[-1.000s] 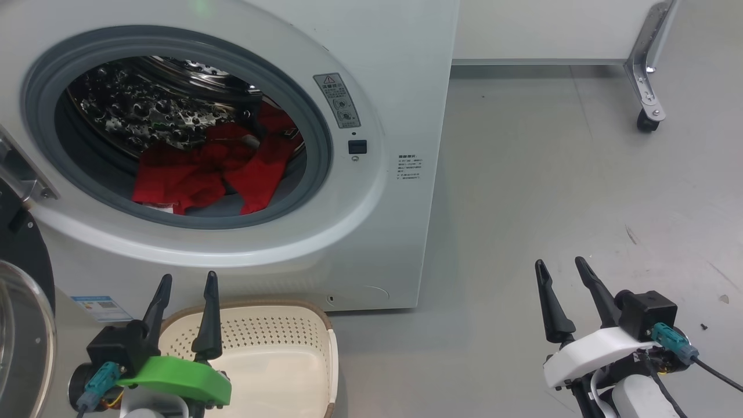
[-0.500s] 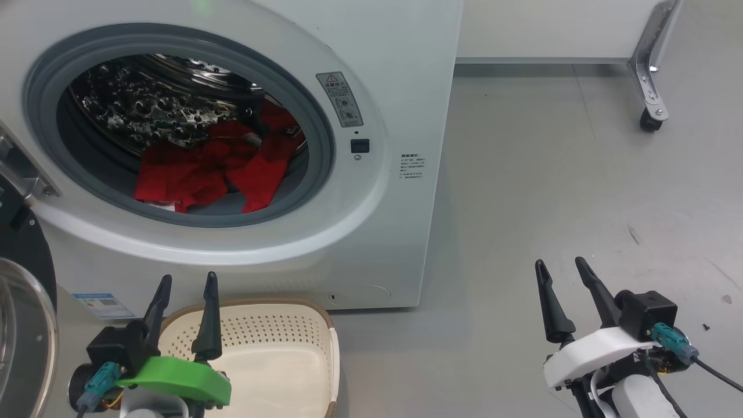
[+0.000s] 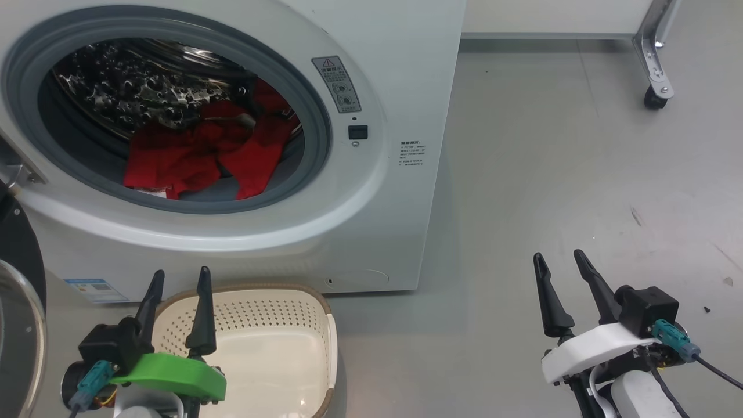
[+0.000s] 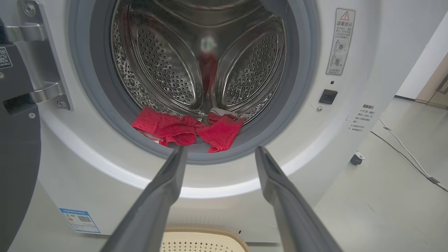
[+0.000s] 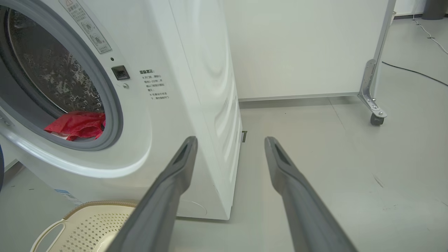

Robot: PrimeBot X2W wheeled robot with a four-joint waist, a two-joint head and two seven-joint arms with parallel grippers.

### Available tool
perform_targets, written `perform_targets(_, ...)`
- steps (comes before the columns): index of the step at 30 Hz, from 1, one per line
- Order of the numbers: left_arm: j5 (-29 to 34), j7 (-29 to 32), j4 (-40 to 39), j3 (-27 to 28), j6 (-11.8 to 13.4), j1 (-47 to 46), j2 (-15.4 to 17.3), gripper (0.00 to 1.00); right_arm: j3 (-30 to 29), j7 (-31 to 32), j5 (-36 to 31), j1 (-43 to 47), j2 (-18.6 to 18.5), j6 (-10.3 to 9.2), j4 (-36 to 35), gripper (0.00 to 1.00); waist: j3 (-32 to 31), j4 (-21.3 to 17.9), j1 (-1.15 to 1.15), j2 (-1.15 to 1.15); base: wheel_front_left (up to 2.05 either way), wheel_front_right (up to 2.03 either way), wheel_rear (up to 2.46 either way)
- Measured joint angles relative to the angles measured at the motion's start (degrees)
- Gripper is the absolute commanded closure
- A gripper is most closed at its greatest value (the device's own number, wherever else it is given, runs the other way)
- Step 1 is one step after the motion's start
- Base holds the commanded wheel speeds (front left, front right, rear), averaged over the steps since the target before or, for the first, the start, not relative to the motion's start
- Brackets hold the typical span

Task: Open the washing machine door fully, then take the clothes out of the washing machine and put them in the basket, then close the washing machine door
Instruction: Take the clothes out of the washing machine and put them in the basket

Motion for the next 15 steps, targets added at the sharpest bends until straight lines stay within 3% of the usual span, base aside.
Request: perform_targets(15,1.54,3.36,-3.05,3.07,2.52,-3.05,3.65,0.00,2.04,-0.01,-0.59,-2.85,0.37,0.08,-3.46,0.00,9.04,-2.09,0.00,0.00,0.00,0.00,0.00)
